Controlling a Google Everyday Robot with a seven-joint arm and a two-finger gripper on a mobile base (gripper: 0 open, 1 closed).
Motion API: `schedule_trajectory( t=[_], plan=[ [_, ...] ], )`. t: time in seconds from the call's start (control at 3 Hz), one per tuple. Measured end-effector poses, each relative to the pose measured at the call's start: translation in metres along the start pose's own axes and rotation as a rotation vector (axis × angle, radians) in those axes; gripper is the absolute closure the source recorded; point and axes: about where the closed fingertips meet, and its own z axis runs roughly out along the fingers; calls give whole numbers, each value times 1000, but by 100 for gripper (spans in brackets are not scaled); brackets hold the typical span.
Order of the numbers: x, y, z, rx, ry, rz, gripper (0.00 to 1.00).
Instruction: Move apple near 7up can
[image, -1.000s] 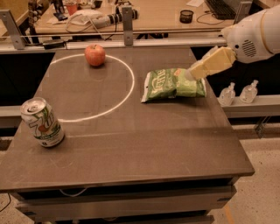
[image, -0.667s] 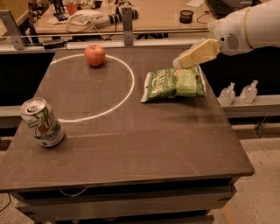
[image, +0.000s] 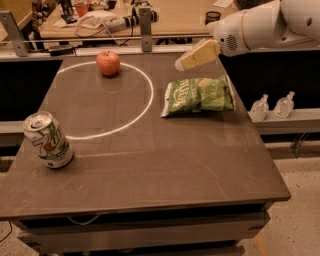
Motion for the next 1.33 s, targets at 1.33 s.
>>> schedule_trajectory(
  t=[1.33],
  plan=[
    [-8,11,88,8,30,28,0]
  ],
)
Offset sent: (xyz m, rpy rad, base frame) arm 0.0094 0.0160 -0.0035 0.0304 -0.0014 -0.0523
